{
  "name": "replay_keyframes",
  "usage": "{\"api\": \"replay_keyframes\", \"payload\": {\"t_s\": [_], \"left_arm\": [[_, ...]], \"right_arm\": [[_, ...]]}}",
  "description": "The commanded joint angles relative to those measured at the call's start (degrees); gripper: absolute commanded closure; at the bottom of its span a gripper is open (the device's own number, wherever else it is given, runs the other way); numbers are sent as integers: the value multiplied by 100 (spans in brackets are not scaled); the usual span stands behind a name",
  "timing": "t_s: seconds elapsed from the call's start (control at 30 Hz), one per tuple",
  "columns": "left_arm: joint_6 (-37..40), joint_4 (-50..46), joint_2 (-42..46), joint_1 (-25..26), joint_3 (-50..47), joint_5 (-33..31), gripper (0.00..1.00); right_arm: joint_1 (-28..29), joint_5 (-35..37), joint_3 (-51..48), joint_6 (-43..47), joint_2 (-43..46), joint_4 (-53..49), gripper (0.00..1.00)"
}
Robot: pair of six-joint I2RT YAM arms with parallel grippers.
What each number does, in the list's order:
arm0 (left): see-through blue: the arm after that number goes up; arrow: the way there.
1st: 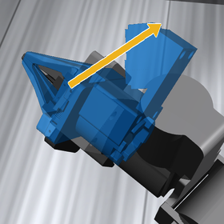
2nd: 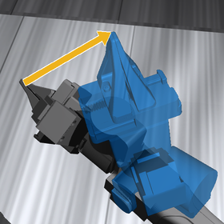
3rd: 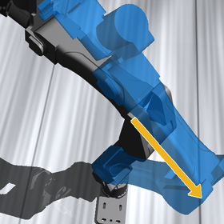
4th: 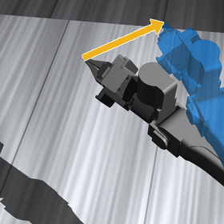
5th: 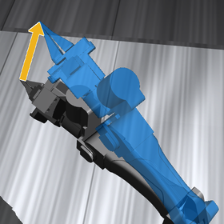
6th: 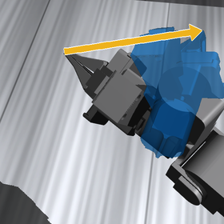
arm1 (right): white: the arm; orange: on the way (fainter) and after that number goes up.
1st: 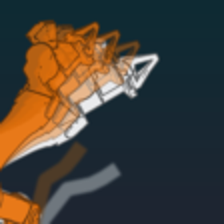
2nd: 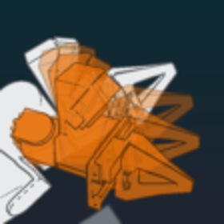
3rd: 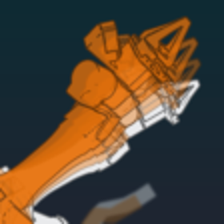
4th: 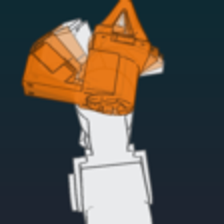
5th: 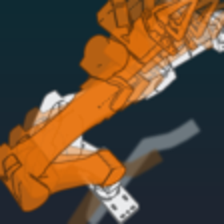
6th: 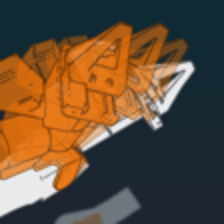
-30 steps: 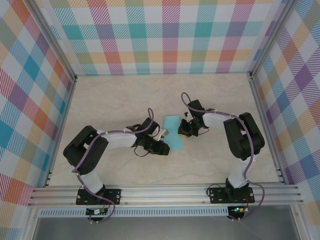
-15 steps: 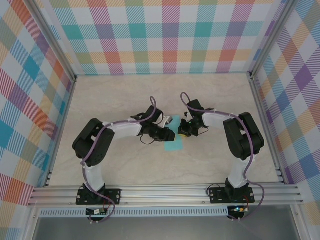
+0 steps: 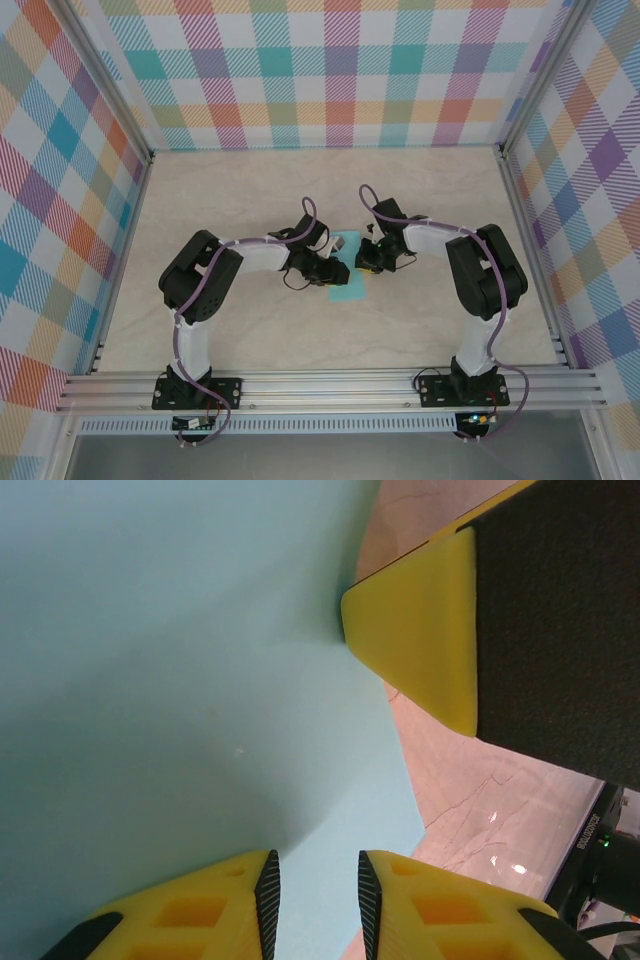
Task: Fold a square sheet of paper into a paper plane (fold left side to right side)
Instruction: Hold the square sheet of paper at the center of the table.
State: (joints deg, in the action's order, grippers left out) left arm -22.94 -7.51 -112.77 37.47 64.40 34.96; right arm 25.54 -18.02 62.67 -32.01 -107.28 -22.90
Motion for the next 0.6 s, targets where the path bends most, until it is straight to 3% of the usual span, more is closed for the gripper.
{"api": "replay_keyframes", "payload": {"t_s": [0.0,0.17,0.23,0.37,0.57], "left_arm": [[-30,-50,-65,67,-304,-323,70],[-139,115,-75,93,-432,-349,71],[-134,118,-61,102,-420,-367,71],[-121,71,-34,107,-376,-368,71],[-85,4,-6,120,-324,-389,71]], "right_arm": [[27,238,207,194,137,-438,80],[-92,500,314,283,1034,-798,68],[-86,413,131,256,1304,-846,72],[37,12,-793,-149,1800,-406,89],[332,-218,-1552,-589,1853,281,90]]}}
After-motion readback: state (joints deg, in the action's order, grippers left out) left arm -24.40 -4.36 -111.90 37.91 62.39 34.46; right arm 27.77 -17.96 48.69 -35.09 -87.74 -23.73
